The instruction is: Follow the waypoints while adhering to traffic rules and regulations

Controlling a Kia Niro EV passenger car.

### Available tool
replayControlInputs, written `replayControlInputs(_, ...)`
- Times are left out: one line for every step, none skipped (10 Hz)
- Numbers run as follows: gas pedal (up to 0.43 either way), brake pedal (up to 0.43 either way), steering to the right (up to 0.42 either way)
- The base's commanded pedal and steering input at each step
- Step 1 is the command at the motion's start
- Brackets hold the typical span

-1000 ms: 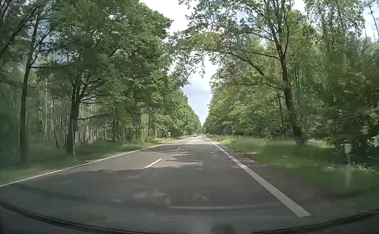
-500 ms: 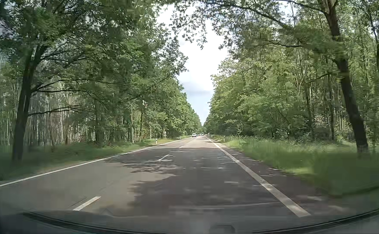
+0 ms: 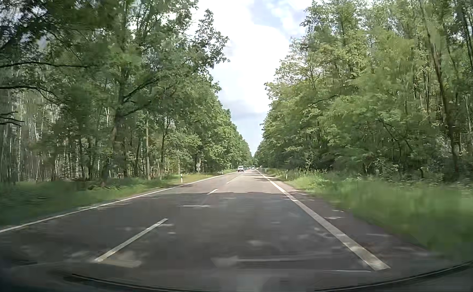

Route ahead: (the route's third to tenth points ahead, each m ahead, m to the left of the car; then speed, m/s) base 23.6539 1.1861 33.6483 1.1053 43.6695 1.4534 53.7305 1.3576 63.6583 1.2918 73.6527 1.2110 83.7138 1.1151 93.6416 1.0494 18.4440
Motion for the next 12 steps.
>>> replayControlInputs(0.098,0.037,-0.001)
replayControlInputs(0.098,0.037,-0.001)
replayControlInputs(0.098,0.037,-0.001)
replayControlInputs(0.098,0.037,-0.001)
replayControlInputs(0.098,0.037,-0.001)
replayControlInputs(0.098,0.037,-0.001)
replayControlInputs(0.098,0.037,-0.001)
replayControlInputs(0.098,0.037,-0.001)
replayControlInputs(0.098,0.037,-0.001)
replayControlInputs(0.098,0.030,-0.001)
replayControlInputs(0.110,0.030,-0.001)
replayControlInputs(0.110,0.030,-0.001)
